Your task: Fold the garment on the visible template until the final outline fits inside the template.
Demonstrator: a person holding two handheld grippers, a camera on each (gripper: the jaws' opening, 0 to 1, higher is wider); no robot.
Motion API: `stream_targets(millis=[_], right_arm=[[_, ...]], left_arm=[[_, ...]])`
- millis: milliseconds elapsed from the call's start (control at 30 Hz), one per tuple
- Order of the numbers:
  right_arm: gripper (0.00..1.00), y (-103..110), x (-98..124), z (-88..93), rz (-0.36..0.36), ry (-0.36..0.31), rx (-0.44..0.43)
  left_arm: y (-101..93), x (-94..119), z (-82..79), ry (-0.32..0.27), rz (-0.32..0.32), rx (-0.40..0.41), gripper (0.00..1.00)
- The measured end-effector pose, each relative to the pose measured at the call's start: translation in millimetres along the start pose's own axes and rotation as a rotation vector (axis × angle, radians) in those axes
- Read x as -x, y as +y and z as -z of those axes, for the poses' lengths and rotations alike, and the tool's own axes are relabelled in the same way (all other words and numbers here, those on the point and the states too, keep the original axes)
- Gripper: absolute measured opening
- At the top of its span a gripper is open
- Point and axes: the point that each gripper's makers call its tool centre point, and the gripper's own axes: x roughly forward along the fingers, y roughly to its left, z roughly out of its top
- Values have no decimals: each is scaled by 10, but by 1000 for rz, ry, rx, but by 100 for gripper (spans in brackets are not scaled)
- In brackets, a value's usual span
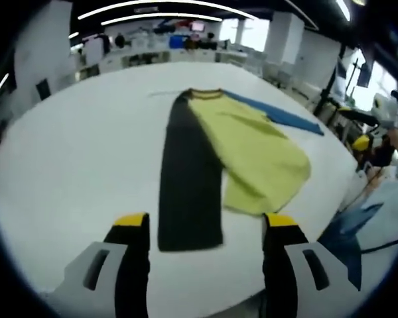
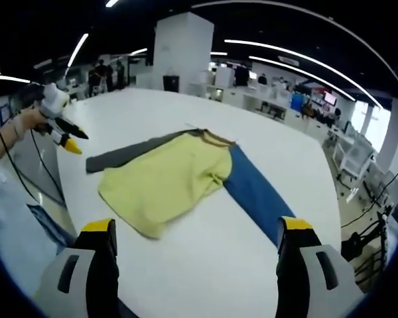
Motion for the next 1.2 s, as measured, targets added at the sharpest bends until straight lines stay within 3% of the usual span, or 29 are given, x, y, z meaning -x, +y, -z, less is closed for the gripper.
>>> stream_targets(millis=[100,600,1200], right_arm=[[100,-12,3,0,3,-3,-7],[100,-115,-31,8,24,18,33],[100,-178,-72,-103,22,-10,37]], left_arm=[[83,-32,91,40,-11,-4,60],[183,-149,162,58,-19,33,54],[298,-241,242,70,-40,76,47]])
